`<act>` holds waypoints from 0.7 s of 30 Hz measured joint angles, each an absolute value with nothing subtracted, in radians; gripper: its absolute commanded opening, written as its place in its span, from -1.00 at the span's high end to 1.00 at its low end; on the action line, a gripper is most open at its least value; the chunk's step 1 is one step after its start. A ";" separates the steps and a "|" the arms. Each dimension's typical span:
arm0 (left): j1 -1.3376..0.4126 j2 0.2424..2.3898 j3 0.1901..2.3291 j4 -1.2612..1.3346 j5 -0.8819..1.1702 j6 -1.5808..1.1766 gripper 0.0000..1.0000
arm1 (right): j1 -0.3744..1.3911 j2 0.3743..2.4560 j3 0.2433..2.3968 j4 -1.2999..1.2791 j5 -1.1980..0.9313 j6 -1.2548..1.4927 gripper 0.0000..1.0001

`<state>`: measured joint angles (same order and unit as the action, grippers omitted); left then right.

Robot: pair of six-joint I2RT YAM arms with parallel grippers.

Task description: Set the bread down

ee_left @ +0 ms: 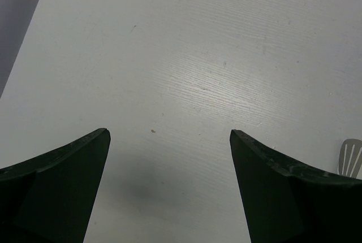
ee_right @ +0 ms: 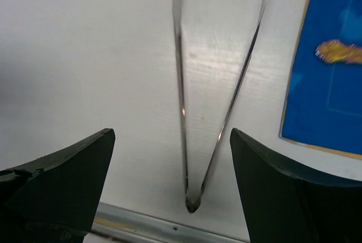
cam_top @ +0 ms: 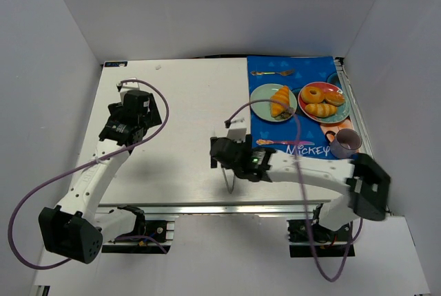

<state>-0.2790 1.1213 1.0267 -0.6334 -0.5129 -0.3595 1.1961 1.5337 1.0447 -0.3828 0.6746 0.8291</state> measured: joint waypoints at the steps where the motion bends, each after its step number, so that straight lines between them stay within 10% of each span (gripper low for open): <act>1: -0.279 1.121 1.032 -0.636 -0.518 -0.360 -0.96 | 1.199 1.481 1.053 -0.388 0.691 0.816 -0.79; 9: -0.279 1.090 1.067 -0.620 -0.561 -0.360 -0.96 | 1.169 0.942 1.094 -0.382 0.931 0.638 -0.79; 21: -0.279 1.122 1.104 -0.588 -0.579 -0.363 -0.96 | 1.159 0.933 1.221 -0.476 1.017 0.458 -0.79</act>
<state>-0.2787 1.1221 1.1042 -0.5884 -0.5789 -0.3626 1.1587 0.9329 1.2209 -0.4763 1.0168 0.4580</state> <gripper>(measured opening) 0.983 0.894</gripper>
